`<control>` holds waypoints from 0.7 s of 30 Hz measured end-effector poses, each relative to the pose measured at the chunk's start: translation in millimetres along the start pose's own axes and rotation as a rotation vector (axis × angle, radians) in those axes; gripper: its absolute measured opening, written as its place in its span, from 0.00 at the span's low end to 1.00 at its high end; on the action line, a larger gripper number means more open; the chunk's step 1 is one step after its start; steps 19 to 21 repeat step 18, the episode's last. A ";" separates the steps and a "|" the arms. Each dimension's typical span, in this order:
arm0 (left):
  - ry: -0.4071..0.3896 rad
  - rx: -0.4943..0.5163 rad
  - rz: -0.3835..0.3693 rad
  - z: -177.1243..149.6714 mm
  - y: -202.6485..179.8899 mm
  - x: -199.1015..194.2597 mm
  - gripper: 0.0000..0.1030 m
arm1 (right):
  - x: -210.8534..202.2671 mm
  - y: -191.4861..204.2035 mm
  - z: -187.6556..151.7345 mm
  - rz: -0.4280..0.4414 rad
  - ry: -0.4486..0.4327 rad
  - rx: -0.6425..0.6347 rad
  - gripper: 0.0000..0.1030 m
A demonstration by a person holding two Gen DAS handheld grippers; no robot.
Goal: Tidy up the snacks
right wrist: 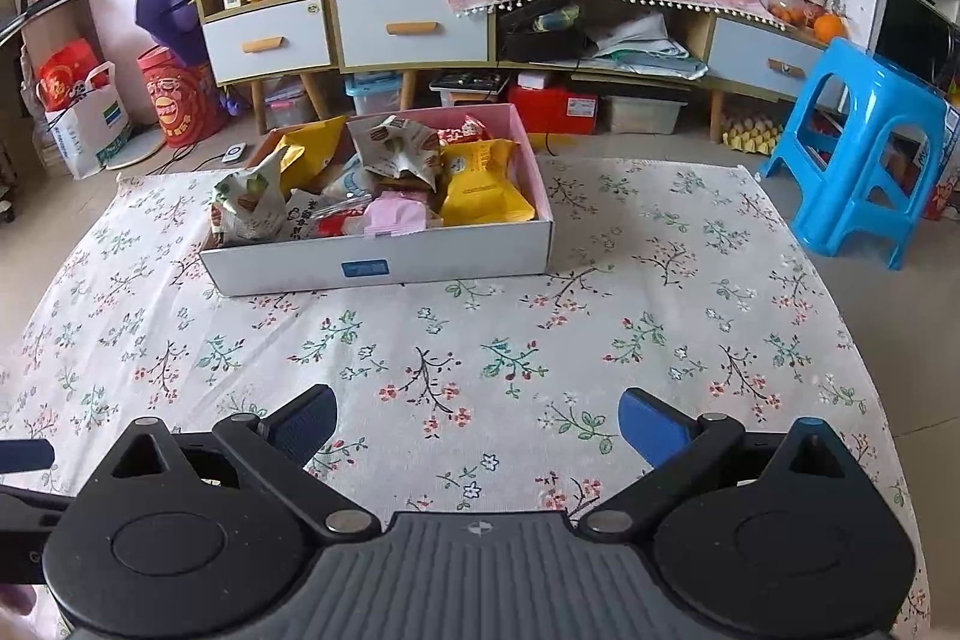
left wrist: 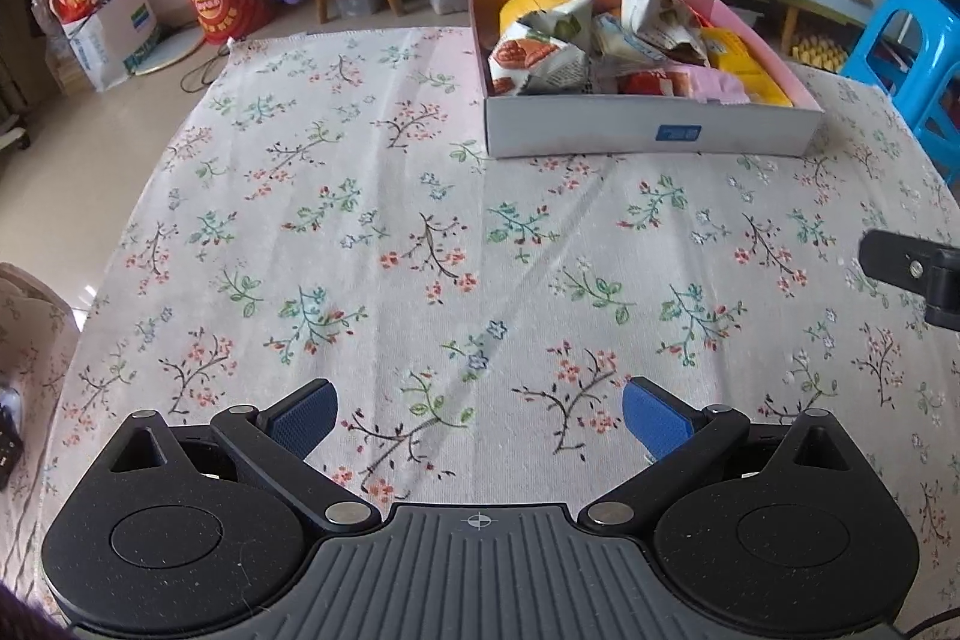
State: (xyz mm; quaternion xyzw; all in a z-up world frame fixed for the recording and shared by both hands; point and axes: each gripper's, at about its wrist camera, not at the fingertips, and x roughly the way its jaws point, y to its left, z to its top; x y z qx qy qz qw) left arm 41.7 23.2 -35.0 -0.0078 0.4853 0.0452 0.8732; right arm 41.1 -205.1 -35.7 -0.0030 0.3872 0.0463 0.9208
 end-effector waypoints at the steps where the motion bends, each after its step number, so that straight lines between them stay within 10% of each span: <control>1: -0.004 -0.005 0.002 0.8 0.3 0.2 0.99 | 0.1 -1.4 0.2 0.000 0.002 0.003 0.89; 21: -0.044 -0.009 -0.002 10.0 0.6 -4.8 0.99 | 4.7 6.2 -3.7 0.031 0.053 -0.007 0.91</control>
